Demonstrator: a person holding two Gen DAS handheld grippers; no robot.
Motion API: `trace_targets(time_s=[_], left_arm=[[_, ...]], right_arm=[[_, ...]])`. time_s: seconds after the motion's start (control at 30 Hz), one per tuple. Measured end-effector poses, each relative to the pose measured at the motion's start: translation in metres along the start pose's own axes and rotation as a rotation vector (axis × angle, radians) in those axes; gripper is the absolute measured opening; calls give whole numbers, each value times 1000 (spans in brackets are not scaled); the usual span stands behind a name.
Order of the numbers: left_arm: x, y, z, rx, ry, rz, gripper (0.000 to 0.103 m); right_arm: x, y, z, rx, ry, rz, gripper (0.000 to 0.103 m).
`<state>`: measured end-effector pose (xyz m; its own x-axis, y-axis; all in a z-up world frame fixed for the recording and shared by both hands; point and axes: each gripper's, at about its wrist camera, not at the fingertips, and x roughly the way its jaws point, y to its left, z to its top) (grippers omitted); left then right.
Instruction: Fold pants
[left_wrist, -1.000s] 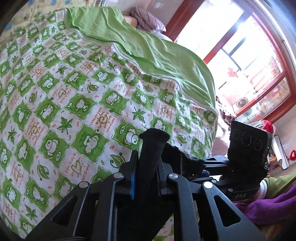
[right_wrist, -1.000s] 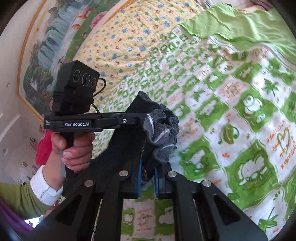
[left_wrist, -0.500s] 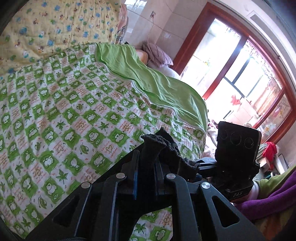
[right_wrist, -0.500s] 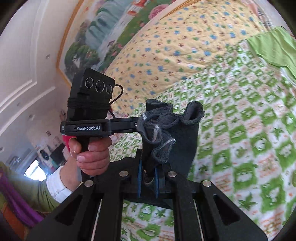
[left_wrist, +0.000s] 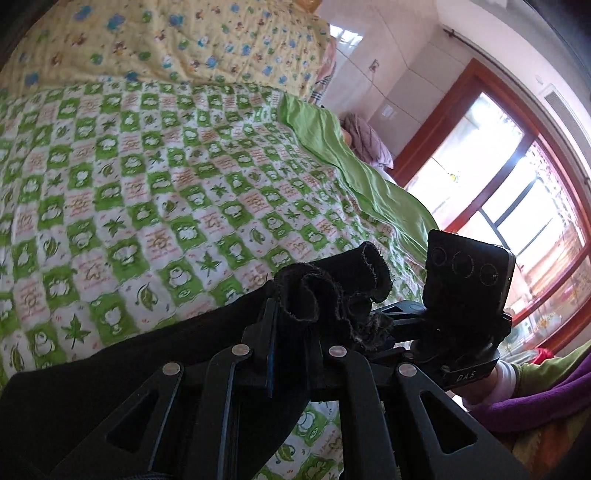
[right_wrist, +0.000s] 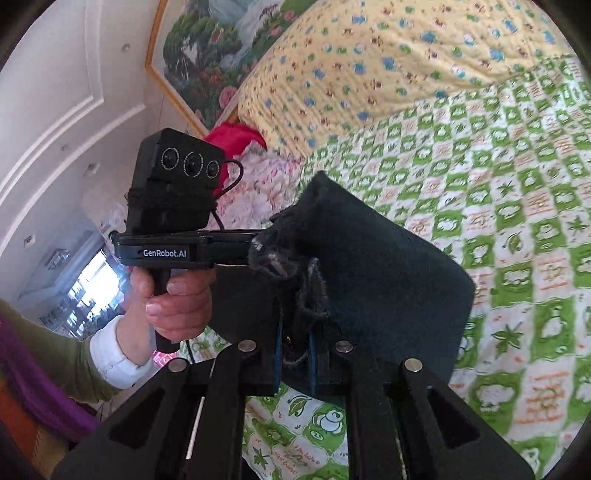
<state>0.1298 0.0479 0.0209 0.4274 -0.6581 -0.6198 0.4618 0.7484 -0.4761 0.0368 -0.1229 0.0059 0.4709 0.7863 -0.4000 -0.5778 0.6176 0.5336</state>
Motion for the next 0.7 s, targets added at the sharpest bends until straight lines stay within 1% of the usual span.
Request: trace_targets(time_s=[0.13, 0.23, 0.27, 0.3, 0.37, 0.47, 0.57, 0.6, 0.7], left_arm=[[-5, 27, -21, -86, -17, 29, 8], [-6, 41, -34, -136, -21, 54, 8], [-7, 45, -39, -150, -22, 65, 8], [-7, 49, -43, -165, -23, 74, 8], [-9, 59, -52, -204, -30, 82, 8], [-16, 65, -61, -245, -49, 82, 9], [-26, 68, -70, -272, -72, 93, 11], [-29, 68, -72, -279, -79, 94, 12], [-39, 68, -79, -302, -103, 115, 14]], right_arm=[[27, -2, 0, 3, 80, 2, 13], [45, -4, -3, 17, 131, 4, 18], [49, -5, -5, 23, 150, 5, 21], [53, -6, -7, 28, 168, 7, 27], [60, -6, -11, 30, 199, 6, 34], [66, -1, -17, 3, 226, 0, 41], [69, 1, -19, -1, 235, 5, 46], [70, 2, -18, -1, 236, 6, 49], [72, 7, -18, -11, 236, 8, 51]])
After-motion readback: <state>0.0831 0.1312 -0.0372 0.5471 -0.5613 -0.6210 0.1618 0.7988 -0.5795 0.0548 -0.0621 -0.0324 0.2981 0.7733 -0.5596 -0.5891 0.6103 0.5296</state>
